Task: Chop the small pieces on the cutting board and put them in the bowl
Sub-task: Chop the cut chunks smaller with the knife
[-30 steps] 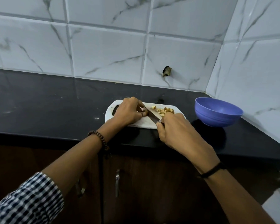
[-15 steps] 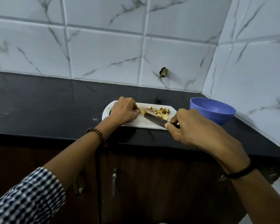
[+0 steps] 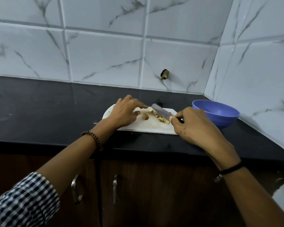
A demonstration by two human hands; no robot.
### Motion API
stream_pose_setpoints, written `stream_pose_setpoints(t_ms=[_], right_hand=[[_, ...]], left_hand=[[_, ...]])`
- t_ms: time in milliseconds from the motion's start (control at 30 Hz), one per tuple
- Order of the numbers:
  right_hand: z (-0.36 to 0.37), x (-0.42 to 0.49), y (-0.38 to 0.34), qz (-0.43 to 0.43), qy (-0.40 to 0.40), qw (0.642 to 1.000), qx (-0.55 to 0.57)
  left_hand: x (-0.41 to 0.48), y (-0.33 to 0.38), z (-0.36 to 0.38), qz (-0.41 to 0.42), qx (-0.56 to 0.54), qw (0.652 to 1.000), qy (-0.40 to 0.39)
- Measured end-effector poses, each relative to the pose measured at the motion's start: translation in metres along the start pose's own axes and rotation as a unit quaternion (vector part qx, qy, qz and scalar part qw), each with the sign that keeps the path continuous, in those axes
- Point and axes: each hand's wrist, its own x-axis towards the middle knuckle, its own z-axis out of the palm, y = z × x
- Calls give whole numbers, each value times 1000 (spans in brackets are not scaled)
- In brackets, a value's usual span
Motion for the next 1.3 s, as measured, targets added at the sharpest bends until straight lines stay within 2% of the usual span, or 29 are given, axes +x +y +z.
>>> stream_pose_setpoints(t_ms=[100, 167, 267, 367, 533, 800, 1300], right_hand=[[4, 3, 6, 2, 8, 1000, 11], [5, 4, 10, 5, 11, 1000, 22], [7, 5, 13, 4, 12, 999, 30], [11, 5, 12, 4, 9, 999, 41], [27, 7, 1, -1, 27, 999, 43], [46, 15, -11, -15, 38, 999, 30], [56, 32, -27, -22, 1, 1000, -21]], left_hand=[[6, 5, -2, 31, -22, 997, -68], [7, 6, -5, 39, -31, 996, -77], [6, 6, -6, 38, 0, 998, -59], [4, 6, 1, -1, 18, 1000, -13], [0, 7, 5, -77, -52, 994, 50], [1, 8, 3, -79, -43, 996, 25], [1, 8, 10, -83, -31, 994, 57]])
